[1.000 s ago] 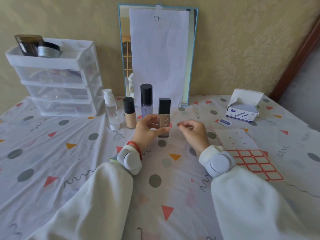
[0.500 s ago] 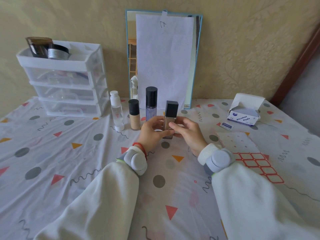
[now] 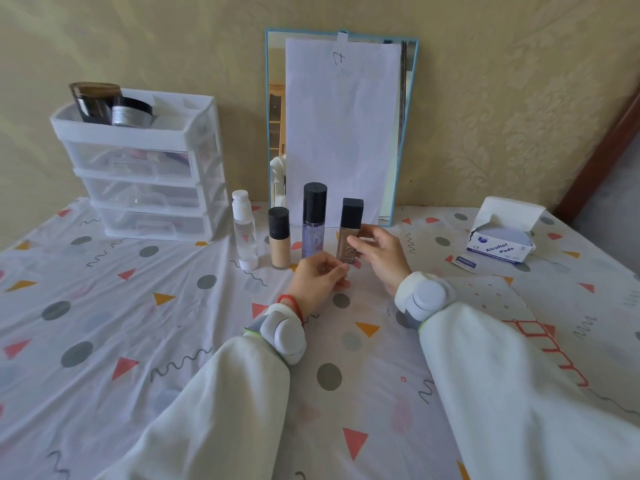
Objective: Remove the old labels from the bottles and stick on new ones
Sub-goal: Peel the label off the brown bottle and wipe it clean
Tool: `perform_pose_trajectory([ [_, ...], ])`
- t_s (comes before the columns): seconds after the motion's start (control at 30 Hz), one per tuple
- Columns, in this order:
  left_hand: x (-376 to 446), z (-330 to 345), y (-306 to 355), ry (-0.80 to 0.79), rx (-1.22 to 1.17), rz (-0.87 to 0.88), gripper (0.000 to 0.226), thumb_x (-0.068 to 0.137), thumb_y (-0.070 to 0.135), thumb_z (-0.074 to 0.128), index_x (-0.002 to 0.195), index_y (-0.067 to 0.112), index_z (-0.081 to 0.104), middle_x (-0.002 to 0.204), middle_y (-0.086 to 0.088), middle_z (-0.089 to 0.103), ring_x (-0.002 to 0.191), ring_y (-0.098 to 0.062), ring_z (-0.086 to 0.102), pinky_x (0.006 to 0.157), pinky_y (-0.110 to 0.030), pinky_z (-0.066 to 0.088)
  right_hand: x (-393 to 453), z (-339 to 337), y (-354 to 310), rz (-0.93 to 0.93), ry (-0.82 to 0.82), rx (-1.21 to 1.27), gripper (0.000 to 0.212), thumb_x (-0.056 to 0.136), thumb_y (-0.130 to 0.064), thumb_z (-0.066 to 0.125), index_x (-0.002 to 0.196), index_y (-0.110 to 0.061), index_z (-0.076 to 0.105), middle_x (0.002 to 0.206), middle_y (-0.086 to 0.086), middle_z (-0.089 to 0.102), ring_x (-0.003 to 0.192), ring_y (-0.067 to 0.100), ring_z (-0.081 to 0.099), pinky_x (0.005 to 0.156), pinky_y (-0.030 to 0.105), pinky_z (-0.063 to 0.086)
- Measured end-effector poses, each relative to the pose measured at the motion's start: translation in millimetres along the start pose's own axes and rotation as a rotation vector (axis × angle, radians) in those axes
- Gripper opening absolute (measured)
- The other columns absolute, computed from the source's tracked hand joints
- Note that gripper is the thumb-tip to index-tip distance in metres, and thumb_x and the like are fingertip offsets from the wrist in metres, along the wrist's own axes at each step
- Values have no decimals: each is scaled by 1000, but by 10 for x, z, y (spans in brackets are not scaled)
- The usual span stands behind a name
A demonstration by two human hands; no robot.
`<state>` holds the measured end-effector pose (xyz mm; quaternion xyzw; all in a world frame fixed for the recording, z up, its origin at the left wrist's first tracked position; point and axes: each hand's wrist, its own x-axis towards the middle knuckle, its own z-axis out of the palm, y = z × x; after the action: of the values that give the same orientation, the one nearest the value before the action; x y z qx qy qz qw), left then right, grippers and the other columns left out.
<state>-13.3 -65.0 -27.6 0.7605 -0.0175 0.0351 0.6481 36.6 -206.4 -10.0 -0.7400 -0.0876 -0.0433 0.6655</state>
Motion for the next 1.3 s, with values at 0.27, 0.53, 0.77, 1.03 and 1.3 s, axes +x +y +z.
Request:
perform_pose_trajectory([
  [0.27,12,9,-20,-39,13,-31,11,91,18,64,81,13,62,72,0,70,67,-11,70,70,-25,59,30,1,106,39,17,22,21,88,-14,68,108,-16,61,107,11,69,98,26,68,72,30,57],
  [0.53,12,0,-14,-52,20,-48,10,91,17,63,83,12,62,74,-1,70,69,-13,70,74,-28,59,-7,-169,120,70,78,-165,36,86,-12,68,121,-12,60,116,4,65,107,18,61,96,35,50],
  [0.77,-26,12,16,-106,171,-15,9,90,20,64,83,15,65,72,0,70,58,-3,65,58,-14,52,-48,-696,109,140,161,-210,25,89,-11,64,114,-7,64,105,8,67,84,16,63,91,42,54],
  [1.03,-66,62,31,-114,307,17,11,90,19,64,79,20,63,70,4,67,59,-6,64,62,-18,53,-84,-1136,95,125,377,-357,16,85,-6,61,95,-2,72,85,16,71,89,32,68,90,38,52],
  [1.3,-48,52,22,-118,334,22,10,89,20,65,79,21,64,76,-1,69,67,-12,64,66,-20,53,-66,-1583,146,248,362,-749,27,84,-11,63,110,-6,70,117,11,68,112,32,58,90,32,47],
])
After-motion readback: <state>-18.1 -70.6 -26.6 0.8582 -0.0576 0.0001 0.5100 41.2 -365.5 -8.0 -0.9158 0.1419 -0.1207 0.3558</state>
